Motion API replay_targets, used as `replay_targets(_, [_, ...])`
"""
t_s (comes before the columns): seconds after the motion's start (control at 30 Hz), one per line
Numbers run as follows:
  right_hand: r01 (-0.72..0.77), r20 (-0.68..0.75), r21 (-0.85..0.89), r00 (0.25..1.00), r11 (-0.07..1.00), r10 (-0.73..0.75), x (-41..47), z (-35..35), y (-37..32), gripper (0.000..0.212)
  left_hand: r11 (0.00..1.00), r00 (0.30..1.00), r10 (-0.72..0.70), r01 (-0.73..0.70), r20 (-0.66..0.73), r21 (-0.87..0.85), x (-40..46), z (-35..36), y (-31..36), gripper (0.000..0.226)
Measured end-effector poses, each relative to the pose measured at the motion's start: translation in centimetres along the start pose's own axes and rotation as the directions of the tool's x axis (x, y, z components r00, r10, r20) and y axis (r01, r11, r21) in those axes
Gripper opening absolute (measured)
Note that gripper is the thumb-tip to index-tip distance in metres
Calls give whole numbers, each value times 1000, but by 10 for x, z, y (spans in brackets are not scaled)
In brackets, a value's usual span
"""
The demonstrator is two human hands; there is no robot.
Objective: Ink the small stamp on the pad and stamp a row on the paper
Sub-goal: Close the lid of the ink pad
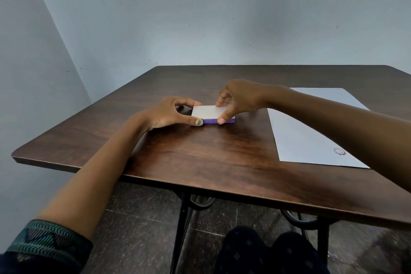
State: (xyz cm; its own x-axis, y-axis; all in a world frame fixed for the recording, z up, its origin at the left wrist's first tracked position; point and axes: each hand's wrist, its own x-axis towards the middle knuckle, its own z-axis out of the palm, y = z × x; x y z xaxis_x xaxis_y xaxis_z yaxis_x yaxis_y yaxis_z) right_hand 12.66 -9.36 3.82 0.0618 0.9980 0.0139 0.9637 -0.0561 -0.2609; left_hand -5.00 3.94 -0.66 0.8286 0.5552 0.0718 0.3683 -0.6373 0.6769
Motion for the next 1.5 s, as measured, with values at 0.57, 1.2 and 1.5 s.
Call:
replay_targets(0.57, [25, -84, 26, 996, 999, -23, -11, -2, 0, 68, 999, 998, -24, 23, -52, -22, -11, -1, 7, 69])
replay_targets(1.2, [124, -132, -114, 981, 986, -139, -68, 25, 21, 43, 951, 968, 195, -148, -155, 273, -20, 18, 16, 37])
replay_targets(1.5, [125, -276, -156, 947, 980, -165, -69, 10, 25, 45, 977, 956, 189, -160, -224, 140, -24, 20, 26, 45])
